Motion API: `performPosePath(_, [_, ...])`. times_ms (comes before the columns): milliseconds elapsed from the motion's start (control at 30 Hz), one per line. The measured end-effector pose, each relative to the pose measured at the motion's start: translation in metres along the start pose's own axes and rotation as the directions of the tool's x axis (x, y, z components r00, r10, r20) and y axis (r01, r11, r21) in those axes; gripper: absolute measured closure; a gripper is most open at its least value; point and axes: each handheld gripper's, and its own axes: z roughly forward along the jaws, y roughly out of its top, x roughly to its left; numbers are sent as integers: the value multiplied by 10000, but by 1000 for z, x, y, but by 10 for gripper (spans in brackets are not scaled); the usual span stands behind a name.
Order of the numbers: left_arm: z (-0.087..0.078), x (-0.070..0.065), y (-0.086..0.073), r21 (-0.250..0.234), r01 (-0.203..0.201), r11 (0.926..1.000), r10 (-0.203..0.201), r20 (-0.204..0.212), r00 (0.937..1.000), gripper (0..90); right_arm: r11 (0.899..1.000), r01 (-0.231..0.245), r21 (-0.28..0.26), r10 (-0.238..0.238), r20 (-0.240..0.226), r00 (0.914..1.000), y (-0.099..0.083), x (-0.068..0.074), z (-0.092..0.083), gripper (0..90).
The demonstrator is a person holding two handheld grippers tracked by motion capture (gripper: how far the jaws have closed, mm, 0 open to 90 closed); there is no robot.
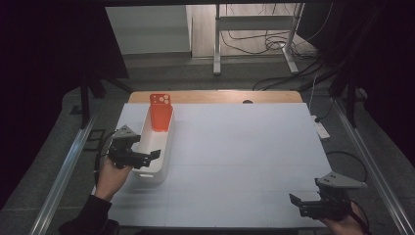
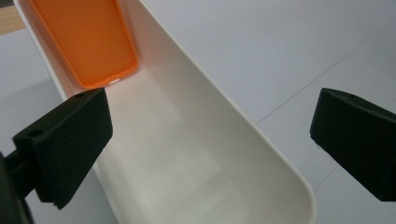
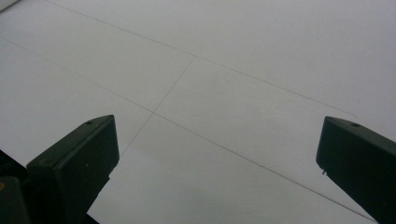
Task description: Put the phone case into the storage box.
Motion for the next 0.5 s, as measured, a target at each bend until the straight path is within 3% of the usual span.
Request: performPosePath(500, [-12,-10,-14,-10,26,10000,-26,-31,10000,0,10000,49,-32,-49,9,10000,0,0,0,0])
